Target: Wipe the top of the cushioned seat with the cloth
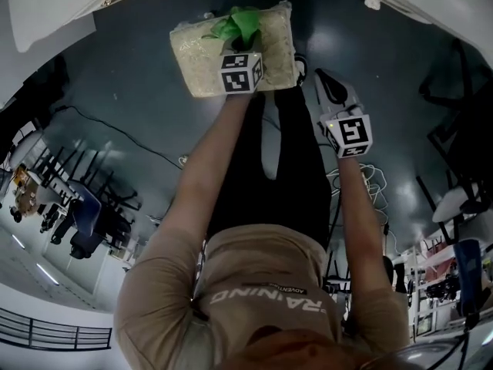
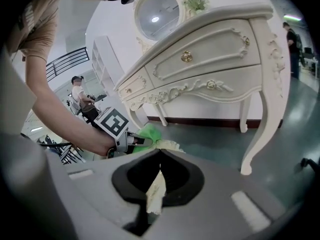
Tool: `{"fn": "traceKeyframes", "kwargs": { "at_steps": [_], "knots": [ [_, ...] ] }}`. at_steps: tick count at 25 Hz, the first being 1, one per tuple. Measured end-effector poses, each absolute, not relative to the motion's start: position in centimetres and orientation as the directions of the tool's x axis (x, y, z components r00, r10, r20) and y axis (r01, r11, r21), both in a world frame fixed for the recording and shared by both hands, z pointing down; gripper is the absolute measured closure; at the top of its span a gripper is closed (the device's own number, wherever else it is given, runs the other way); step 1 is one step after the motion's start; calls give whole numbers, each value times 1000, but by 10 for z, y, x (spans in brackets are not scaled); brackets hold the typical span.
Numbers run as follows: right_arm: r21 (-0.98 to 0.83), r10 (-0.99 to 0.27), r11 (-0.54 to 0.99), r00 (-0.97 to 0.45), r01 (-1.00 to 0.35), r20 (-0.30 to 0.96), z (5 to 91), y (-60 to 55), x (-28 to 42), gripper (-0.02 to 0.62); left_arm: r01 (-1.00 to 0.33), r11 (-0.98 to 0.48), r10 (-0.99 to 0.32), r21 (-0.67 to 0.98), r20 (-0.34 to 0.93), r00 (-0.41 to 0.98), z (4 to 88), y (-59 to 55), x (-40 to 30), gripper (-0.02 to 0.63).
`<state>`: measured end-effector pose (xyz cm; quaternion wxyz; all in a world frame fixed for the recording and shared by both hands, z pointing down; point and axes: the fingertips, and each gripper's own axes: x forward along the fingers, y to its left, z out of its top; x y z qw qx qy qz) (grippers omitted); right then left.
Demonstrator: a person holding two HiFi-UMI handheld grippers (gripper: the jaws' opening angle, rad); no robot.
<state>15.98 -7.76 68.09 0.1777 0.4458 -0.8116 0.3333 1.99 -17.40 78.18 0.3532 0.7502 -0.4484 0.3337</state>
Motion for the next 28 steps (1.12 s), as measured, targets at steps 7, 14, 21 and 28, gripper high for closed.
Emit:
{"fn": "traceKeyframes", "kwargs": {
  "at_steps": [7, 14, 21, 28],
  "knots": [
    [-377, -621, 342, -508, -861, 598, 683, -66, 193, 594, -855, -375, -373, 359, 786, 494, 781, -164, 113, 560],
    [-357, -639, 312, -472, -881, 607, 683, -64, 206, 594, -735, -448, -319, 509, 677, 663, 746, -150, 167, 560],
    [-341, -657, 275, -435, -899, 616, 668, -81, 180, 594, -700, -497, -378, 513, 598, 707, 678, -141, 116, 560],
    [-363, -604, 391, -533, -846, 593, 640, -87, 74, 594, -812, -393, -524, 432, 620, 584, 645, -133, -39, 560]
  ]
}}
